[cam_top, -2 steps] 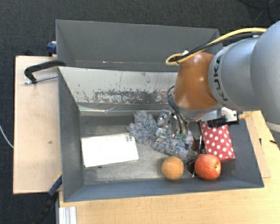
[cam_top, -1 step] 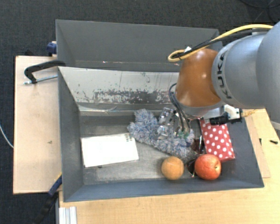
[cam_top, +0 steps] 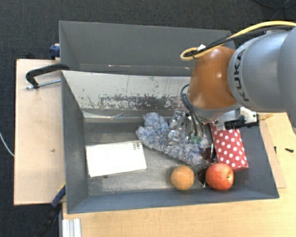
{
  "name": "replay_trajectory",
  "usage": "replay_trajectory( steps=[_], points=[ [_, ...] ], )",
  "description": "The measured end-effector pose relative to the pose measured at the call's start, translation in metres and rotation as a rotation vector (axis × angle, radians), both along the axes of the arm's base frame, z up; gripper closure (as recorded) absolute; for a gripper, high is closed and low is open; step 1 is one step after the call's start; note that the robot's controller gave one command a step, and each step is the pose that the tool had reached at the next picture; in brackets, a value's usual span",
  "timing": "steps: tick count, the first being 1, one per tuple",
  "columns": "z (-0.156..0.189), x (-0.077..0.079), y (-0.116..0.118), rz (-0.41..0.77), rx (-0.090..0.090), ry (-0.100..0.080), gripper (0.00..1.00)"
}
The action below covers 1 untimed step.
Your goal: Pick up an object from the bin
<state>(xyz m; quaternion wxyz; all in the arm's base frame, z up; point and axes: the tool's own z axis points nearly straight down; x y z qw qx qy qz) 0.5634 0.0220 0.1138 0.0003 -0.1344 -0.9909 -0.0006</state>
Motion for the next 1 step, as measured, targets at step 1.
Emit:
replay_trajectory(
  steps=[1],
  points=[
    [0.0161, 0.001, 0.0002, 0.001, 0.0, -0.006, 1.0]
  ],
)
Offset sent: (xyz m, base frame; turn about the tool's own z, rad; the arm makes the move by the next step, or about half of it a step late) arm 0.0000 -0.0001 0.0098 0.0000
